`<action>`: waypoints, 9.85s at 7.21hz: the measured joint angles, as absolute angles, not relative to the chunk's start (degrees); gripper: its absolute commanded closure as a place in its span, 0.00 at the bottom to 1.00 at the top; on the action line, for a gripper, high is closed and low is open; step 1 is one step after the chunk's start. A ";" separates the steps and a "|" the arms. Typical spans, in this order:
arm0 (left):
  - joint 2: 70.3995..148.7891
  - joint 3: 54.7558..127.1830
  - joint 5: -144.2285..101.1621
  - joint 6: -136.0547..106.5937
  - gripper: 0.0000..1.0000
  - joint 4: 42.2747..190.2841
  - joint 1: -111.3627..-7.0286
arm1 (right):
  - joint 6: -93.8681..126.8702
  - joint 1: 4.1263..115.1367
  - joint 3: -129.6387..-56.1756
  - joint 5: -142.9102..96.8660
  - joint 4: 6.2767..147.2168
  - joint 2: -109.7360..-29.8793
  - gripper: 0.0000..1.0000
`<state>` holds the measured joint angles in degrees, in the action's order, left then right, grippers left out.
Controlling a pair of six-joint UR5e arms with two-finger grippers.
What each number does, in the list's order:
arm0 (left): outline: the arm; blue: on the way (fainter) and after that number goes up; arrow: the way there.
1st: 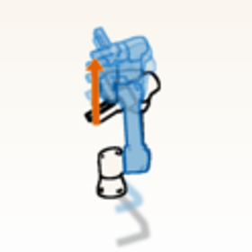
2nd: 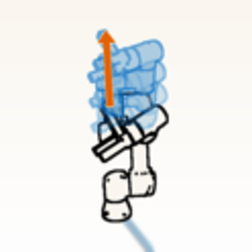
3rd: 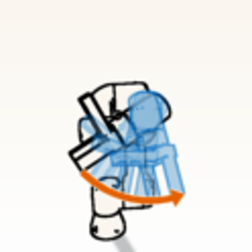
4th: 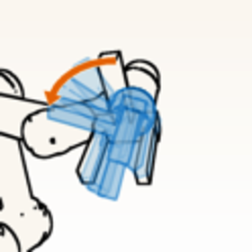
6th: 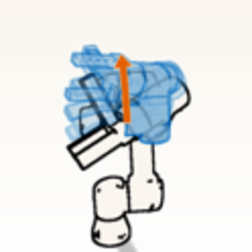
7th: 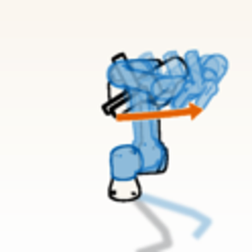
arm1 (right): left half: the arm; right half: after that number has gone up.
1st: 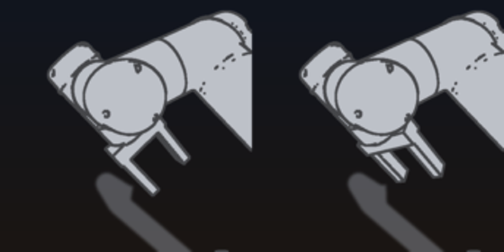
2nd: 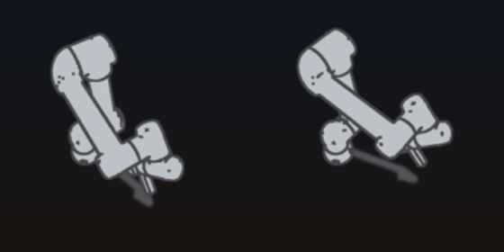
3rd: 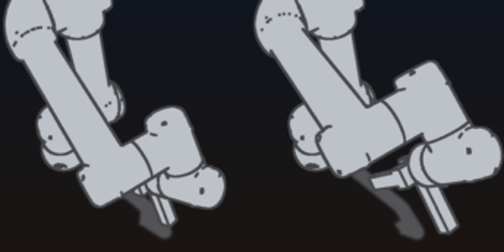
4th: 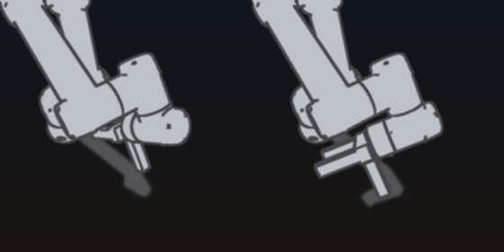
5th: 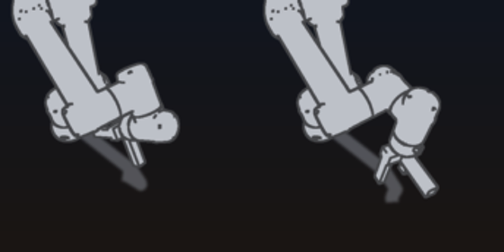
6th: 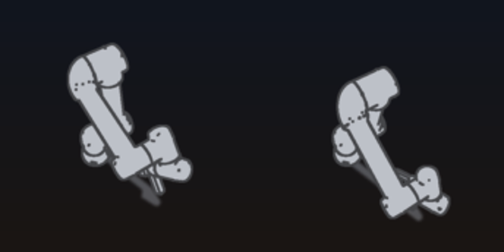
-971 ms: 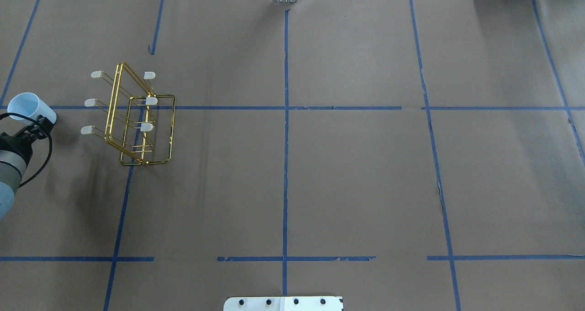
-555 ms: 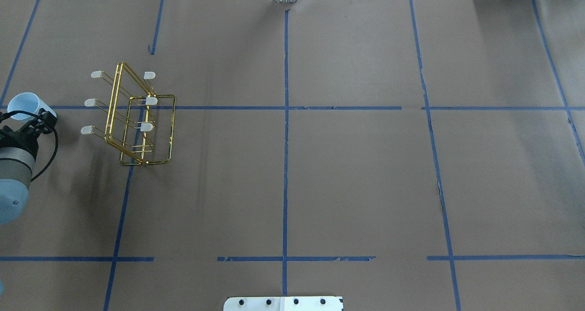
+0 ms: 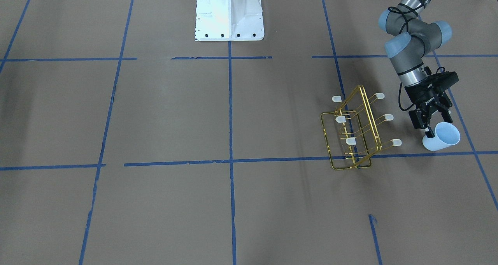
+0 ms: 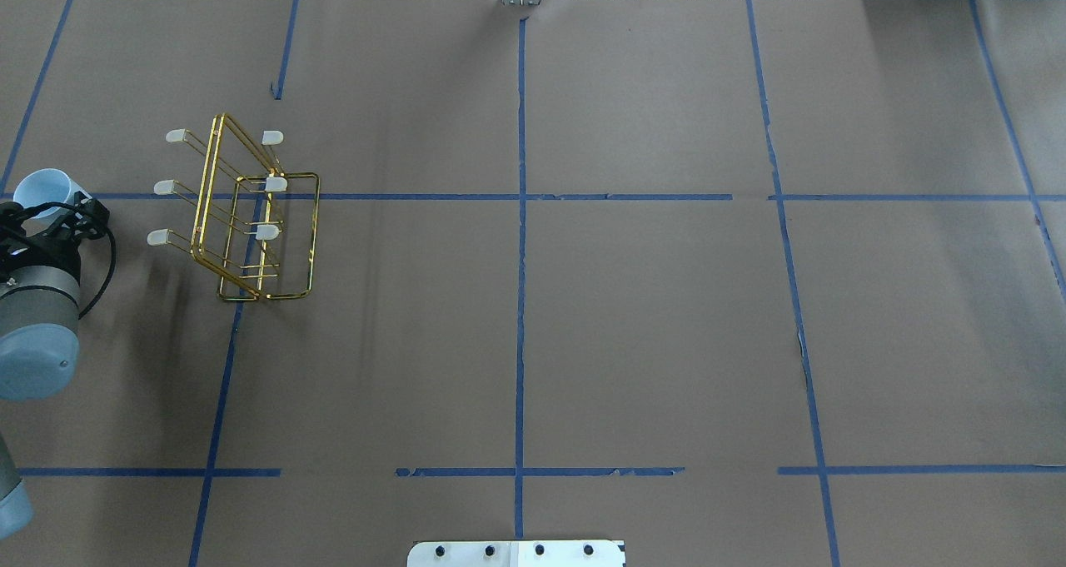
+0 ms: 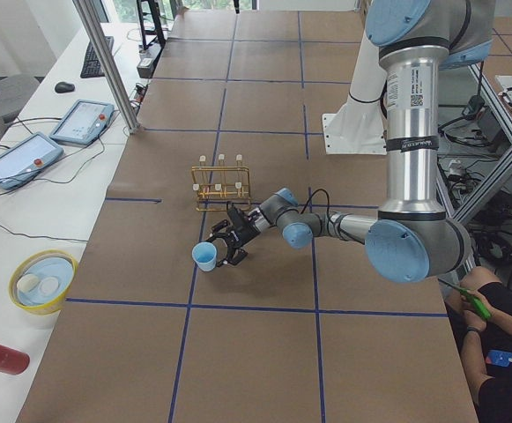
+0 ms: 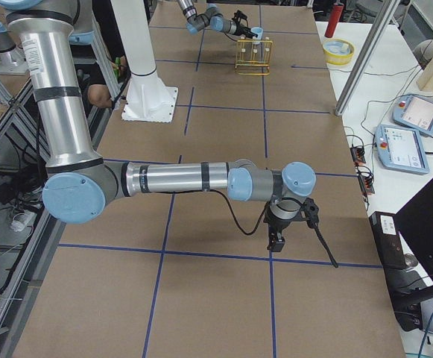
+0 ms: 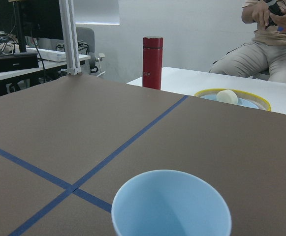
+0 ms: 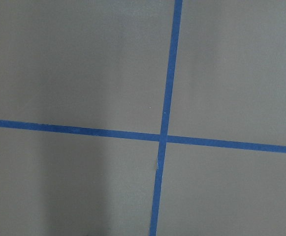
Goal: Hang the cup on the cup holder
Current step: 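Lift the light-blue cup with the left gripper off the table, then raise and rotate the cup with the left gripper, turning it sideways, then carry the sideways cup with the left gripper toward a rack hook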
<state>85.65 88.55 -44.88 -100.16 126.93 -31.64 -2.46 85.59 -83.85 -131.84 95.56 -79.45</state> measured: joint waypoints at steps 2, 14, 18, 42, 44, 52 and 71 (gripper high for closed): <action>86.30 87.39 -44.31 -100.25 0.00 126.92 -31.61 | -2.46 85.57 -83.85 -131.84 95.59 -79.45 0.00; 89.91 80.29 -44.38 -100.09 0.00 127.50 -31.19 | -2.46 85.57 -83.85 -131.84 95.62 -79.45 0.00; 90.31 80.16 -44.55 -99.91 0.00 127.71 -32.90 | -2.46 85.60 -83.85 -131.84 95.57 -79.46 0.00; 71.90 104.14 -65.14 -146.77 1.00 185.45 -42.51 | -2.46 85.59 -83.85 -131.84 95.54 -79.45 0.00; 71.36 104.14 -62.58 -158.15 1.00 190.86 -38.53 | -2.46 85.59 -83.85 -131.84 95.54 -79.45 0.00; 72.28 103.58 -28.54 -198.05 1.00 198.70 -18.69 | -2.46 85.58 -83.85 -131.84 95.56 -79.45 0.00; 94.69 85.62 -18.69 -203.34 1.00 196.00 -17.84 | -2.46 85.60 -83.85 -131.84 95.58 -79.45 0.00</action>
<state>94.69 85.62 -18.69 -203.34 196.00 -17.84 -2.46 85.60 -83.85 -131.84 95.58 -79.45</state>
